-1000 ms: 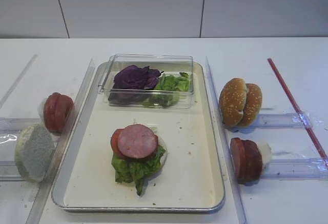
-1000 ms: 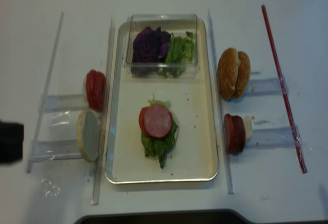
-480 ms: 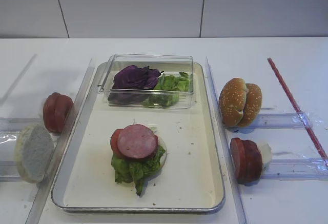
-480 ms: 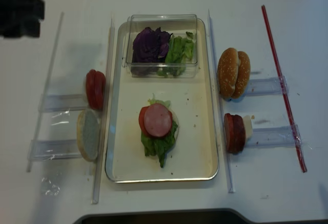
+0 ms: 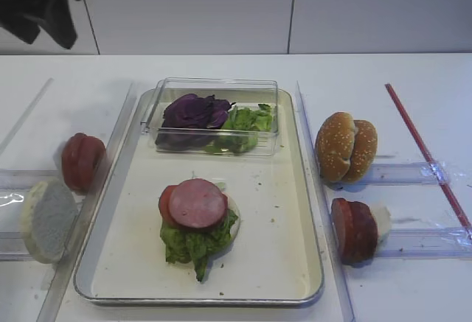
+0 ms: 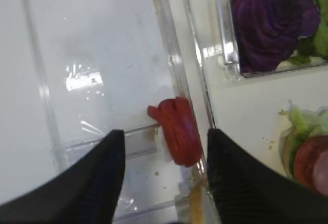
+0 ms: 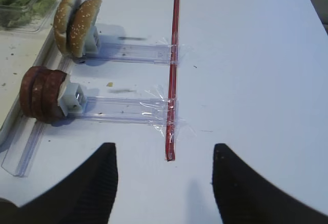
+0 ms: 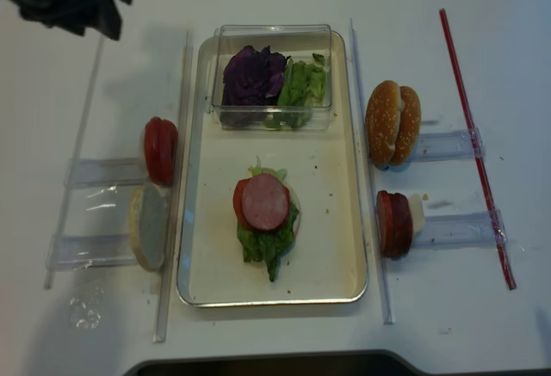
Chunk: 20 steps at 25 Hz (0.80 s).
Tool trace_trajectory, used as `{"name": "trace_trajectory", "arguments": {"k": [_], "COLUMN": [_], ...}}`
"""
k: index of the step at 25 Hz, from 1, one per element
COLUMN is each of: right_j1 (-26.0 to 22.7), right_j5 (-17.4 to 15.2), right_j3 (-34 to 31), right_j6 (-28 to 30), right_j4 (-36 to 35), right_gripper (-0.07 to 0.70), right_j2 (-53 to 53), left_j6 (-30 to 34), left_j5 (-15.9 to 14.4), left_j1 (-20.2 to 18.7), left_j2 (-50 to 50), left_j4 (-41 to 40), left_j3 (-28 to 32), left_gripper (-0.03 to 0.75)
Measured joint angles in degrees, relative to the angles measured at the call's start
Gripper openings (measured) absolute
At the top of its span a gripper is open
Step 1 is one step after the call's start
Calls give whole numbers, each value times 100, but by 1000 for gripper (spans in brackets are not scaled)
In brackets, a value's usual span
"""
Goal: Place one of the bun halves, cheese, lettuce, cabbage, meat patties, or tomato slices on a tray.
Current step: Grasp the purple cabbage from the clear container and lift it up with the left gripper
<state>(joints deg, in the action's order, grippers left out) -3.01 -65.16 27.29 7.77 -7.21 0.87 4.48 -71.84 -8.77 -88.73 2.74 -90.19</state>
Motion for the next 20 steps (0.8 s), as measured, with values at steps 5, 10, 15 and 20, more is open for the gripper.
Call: {"name": "trace_trajectory", "arguments": {"k": [5,10,15,20], "right_j1": [0,0,0,0], "right_j5": [0,0,0,0], "right_j3": [0,0,0,0], "right_j6": [0,0,0,0], "right_j4": [0,0,0,0], "right_gripper": [428,428,428,428], "right_j2": [0,0,0,0], "left_j6": [-13,-274,-384,-383], "left_j5": [9,22,36,46], "left_j1": [-622,-1049,-1276,-1367], "left_j2": [-719,-1530,-2243,-2682], "left_j4": [-122,-122,-122,-16], "left_j3": [-682,-1331,-1742,-1930], "left_gripper": [373,396,485,503]}}
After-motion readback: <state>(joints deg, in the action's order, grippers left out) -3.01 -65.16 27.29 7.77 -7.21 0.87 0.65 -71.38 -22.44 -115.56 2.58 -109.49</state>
